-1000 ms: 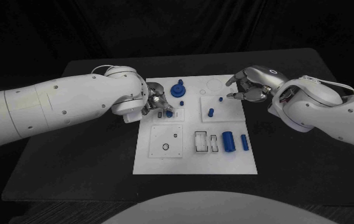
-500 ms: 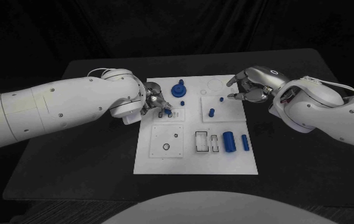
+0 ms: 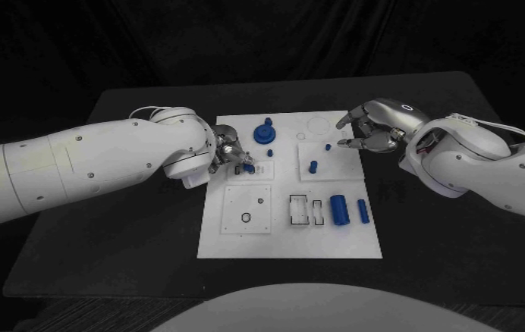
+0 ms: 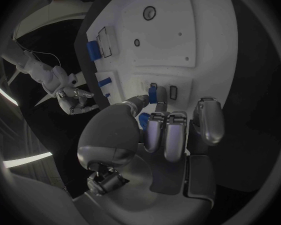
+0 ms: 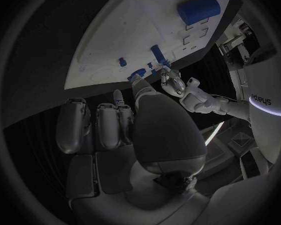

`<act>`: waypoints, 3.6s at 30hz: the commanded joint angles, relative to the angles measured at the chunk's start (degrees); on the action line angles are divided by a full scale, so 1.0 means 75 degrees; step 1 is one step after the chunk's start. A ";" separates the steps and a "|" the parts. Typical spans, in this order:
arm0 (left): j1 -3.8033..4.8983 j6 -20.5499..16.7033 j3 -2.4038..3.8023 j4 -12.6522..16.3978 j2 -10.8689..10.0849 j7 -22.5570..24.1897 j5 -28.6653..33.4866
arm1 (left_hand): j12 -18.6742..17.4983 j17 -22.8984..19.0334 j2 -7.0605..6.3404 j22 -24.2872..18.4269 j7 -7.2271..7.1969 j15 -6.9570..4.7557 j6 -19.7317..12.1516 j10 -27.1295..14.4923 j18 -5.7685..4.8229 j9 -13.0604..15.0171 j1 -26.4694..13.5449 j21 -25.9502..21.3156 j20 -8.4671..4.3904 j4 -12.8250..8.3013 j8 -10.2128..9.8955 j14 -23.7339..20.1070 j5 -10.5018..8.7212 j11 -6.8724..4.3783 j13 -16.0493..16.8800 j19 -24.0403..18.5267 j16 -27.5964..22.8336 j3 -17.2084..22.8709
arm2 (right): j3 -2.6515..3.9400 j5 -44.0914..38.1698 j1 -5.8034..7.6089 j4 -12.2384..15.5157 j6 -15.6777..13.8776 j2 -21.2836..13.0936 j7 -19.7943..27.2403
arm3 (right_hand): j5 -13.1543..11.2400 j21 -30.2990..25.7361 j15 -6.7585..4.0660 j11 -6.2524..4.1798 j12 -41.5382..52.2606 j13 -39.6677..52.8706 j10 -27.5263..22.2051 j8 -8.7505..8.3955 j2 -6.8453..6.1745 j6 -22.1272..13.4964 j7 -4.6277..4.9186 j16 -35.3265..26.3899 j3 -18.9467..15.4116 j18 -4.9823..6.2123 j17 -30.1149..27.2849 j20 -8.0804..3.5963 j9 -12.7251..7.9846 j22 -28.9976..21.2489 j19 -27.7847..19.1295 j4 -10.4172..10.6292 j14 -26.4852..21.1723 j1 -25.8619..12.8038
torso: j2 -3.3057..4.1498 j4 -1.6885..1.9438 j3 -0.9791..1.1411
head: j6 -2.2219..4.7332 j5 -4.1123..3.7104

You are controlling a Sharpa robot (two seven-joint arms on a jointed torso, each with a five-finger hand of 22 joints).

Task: Assemble the parts on the task board

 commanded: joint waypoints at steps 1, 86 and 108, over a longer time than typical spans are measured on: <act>-0.0059 -0.0063 -0.0017 -0.0005 0.0012 0.0015 0.0017 | -0.0018 0.2013 0.0050 0.0678 -0.0031 0.0023 0.0004 0.0413 0.0098 0.0001 -0.0039 0.0022 0.0008 -0.0505 -0.0043 0.0806 0.0009 0.0045 0.1703 0.0007 0.0020 0.0555 | 0.0004 -0.0013 -0.0018 0.0031 -0.0116 -0.0015 -0.0015 | 0.0040 0.0053 0.0064 0.0057 -0.0030 -0.0300 0.0004 0.0014 0.0028 0.0040 -0.0010 0.0042 -0.0006 -0.0045 0.0007 0.0048 -0.0007 0.1438 0.0144 -0.0058 0.0381 0.0044 | 0.0003 0.0002 -0.0002 | -0.0002 0.0005; -0.0097 0.0041 -0.0017 -0.0024 -0.0027 0.0283 0.0018 | 0.0010 0.2013 0.0065 0.0900 -0.0095 0.0035 0.0469 0.0439 0.0102 0.0291 -0.0900 -0.0133 0.0038 0.1151 0.0028 0.0806 -0.2193 0.0037 0.1709 0.0081 0.0020 -0.1143 | 0.0004 0.0041 -0.0117 -0.0048 -0.0022 -0.0020 -0.0006 | 0.0056 0.0029 0.0070 0.0066 -0.0051 -0.0327 0.0000 0.0008 0.0025 0.0055 -0.0006 0.0033 -0.0013 -0.0040 -0.0021 0.0053 -0.0019 0.1432 0.0138 -0.0063 0.0382 0.0035 | -0.0010 -0.0007 0.0003 | -0.0002 0.0044; -0.0083 0.0293 -0.0014 -0.0043 0.0045 0.0161 0.0018 | 0.0034 0.2013 0.0192 0.0963 -0.0154 -0.0018 0.0361 0.0465 0.0092 0.0604 -0.0545 -0.0128 -0.0014 0.1019 0.0285 0.0806 -0.1883 -0.0020 0.1727 0.0137 0.0020 -0.1222 | 0.0004 0.0041 -0.0118 -0.0061 -0.0037 -0.0022 0.0001 | 0.0072 0.0039 0.0077 0.0075 -0.0058 -0.0339 -0.0001 0.0002 0.0035 0.0068 -0.0003 0.0046 -0.0013 -0.0041 -0.0012 0.0059 -0.0031 0.1434 0.0141 -0.0067 0.0383 0.0029 | -0.0003 0.0006 0.0001 | -0.0002 -0.0052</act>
